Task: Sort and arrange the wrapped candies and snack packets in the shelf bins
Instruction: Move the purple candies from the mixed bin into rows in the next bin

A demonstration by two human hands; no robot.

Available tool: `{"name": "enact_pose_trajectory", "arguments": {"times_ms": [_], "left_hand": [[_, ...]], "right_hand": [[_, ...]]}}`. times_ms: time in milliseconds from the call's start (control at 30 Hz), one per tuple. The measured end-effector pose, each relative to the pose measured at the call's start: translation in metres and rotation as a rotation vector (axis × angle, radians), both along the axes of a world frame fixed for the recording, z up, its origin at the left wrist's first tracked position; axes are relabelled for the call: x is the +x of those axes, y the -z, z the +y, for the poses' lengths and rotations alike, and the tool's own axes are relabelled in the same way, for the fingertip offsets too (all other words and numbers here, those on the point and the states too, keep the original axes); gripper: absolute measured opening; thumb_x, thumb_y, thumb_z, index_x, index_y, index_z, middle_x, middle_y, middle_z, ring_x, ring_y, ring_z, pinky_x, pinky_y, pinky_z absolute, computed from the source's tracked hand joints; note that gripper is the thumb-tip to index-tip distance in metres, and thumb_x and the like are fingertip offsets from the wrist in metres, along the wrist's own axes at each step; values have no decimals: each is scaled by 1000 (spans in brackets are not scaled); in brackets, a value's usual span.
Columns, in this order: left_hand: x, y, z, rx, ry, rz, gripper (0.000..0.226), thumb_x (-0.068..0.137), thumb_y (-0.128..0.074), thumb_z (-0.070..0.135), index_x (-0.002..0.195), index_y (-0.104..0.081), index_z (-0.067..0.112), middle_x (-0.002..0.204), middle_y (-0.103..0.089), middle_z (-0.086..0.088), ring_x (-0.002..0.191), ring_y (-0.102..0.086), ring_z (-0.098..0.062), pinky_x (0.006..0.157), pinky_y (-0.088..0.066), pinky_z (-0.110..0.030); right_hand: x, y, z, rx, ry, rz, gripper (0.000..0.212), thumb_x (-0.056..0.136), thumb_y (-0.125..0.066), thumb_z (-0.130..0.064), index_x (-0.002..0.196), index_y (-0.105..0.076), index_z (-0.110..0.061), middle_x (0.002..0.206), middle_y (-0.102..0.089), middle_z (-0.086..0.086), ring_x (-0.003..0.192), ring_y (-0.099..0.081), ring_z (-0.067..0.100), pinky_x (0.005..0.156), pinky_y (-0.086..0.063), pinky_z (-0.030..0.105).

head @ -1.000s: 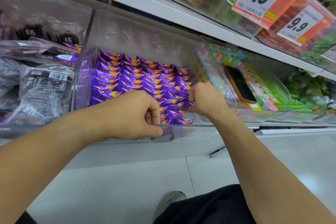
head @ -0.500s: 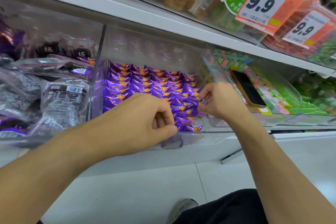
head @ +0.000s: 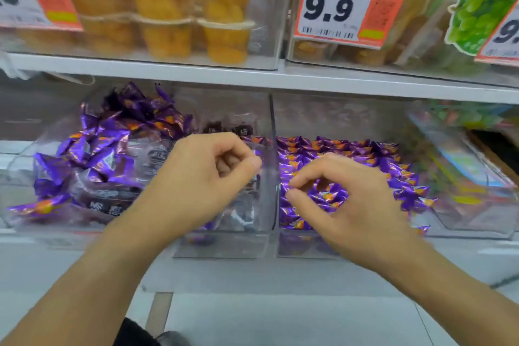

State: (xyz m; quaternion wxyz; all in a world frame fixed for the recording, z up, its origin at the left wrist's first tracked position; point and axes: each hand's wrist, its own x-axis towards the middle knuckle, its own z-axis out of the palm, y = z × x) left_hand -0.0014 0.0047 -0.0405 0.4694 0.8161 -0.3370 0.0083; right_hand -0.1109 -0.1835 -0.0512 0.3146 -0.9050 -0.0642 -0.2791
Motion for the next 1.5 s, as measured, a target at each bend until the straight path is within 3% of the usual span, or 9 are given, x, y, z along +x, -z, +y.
{"name": "enact_pose_trajectory", "arguments": {"times_ms": [133,367,567,700,867,1033,1133,1333,1500], "left_hand": [[38,9,54,151,-221,-40,4,83,-75,26,84,-72,24,72,-68,8,65,-60,-8,65,-46,-14],[58,30,74,606,-157,-110,70,68,-52,70,126,-63,32,122,-64,3,117,-55,-23,102,-42,-41],[62,36,75,590,-162,-116,58,83,-56,64,134,-56,35,133,-57,2,126,-45,-24,108,-34,-43],[62,33,75,552,-159,-94,51,89,-59,54,134,-56,31,135,-56,1,128,-45,-23,109,-33,-40],[61,19,91,285,-298,-130,32,91,-63,38,118,-68,22,115,-65,-1,111,-57,-19,92,-39,-26],[80,17,123,400,-614,-195,48,87,-70,30,133,-58,21,130,-54,-12,119,-45,-36,102,-39,-45],[81,22,135,503,-645,-73,62,81,-77,25,138,-54,19,133,-56,-12,121,-50,-35,99,-38,-37],[69,13,143,200,-767,29,52,68,-89,16,116,-70,9,92,-72,-5,85,-67,-19,81,-49,-26],[60,10,157,108,-710,78,28,80,-79,9,108,-74,11,97,-72,-2,87,-63,-4,66,-41,-1]], "right_hand": [[44,-10,27,-109,-108,49,12,80,-78,-18,90,-71,-20,85,-66,-9,78,-61,6,76,-47,17],[157,-32,22,-841,-21,619,36,69,-83,-35,96,-67,-17,79,-62,-2,81,-60,23,72,-51,32],[185,-22,22,-951,-34,732,21,70,-84,-25,83,-74,-12,77,-73,7,72,-66,26,66,-52,32],[168,-25,13,-779,-27,553,4,80,-72,-18,79,-73,-15,78,-73,1,76,-67,22,71,-53,33],[124,-24,44,-242,-152,355,9,91,-66,-22,87,-59,-22,79,-71,-6,74,-68,14,74,-54,40],[123,-13,87,188,-271,356,6,99,-57,-19,93,-55,-21,79,-68,1,66,-67,21,72,-57,53],[121,-12,104,209,-320,365,7,98,-58,-21,91,-57,-23,79,-69,-4,64,-68,22,67,-57,50],[105,-11,103,187,-343,408,9,95,-63,-23,86,-63,-27,82,-71,-7,67,-69,18,71,-58,49],[89,-12,84,277,-331,397,7,94,-65,-19,87,-65,-22,81,-71,-9,63,-66,8,64,-54,25]]}}
